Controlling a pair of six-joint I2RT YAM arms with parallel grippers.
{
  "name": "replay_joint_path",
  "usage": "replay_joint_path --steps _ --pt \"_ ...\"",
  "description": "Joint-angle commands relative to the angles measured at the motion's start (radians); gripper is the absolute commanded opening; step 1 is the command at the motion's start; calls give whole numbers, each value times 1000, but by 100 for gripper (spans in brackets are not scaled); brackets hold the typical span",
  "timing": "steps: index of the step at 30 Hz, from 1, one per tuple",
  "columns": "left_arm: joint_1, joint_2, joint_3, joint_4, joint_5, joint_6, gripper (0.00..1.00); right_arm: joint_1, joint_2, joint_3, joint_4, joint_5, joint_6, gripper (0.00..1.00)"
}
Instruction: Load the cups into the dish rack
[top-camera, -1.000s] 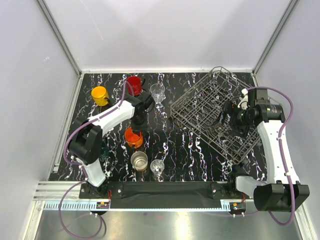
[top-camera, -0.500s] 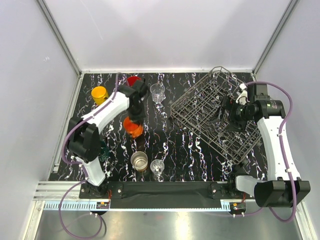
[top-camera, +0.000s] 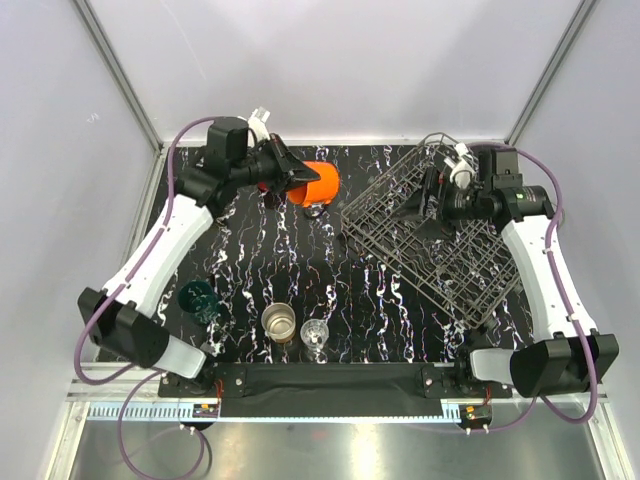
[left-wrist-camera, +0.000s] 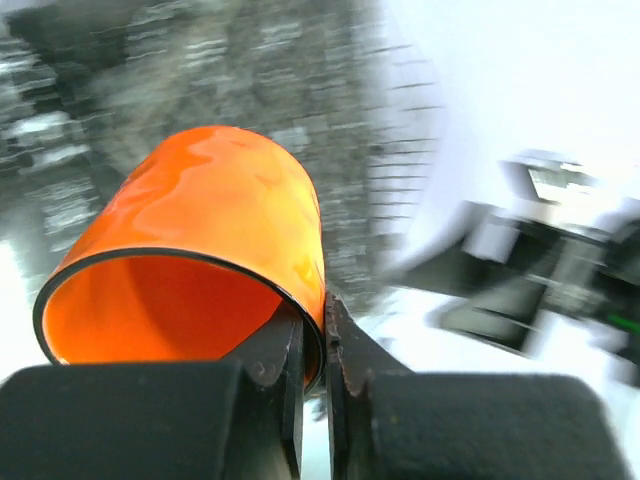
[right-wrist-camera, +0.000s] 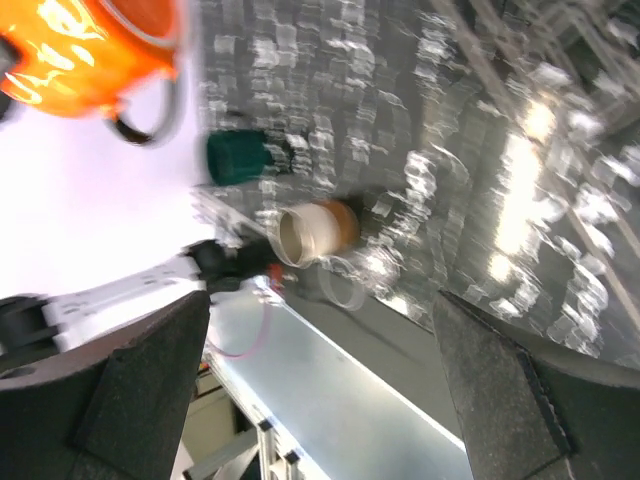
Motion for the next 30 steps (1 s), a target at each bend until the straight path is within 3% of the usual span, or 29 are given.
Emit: replay_joint_path --steps 1,3,6,12,18,24,30 --pt "1 -89 -134 595 217 -294 0 32 -32 3 257 -197 117 100" --pt "-5 -95 -217 869 238 -460 0 45 -44 -3 331 -261 167 100" --pt "-15 -87 -257 1109 232 -596 0 71 -53 -8 477 -335 239 99" --pt "-67 -57 -313 1448 180 -773 0 118 -41 -3 627 -351 310 96" --pt "-117 -20 -355 1571 162 -870 0 144 -21 -8 724 -337 371 92" --pt "-133 -3 -341 1571 154 -877 0 173 7 -11 824 -308 442 83" --pt "-153 -1 -343 1561 156 -879 0 199 33 -2 830 -285 447 61"
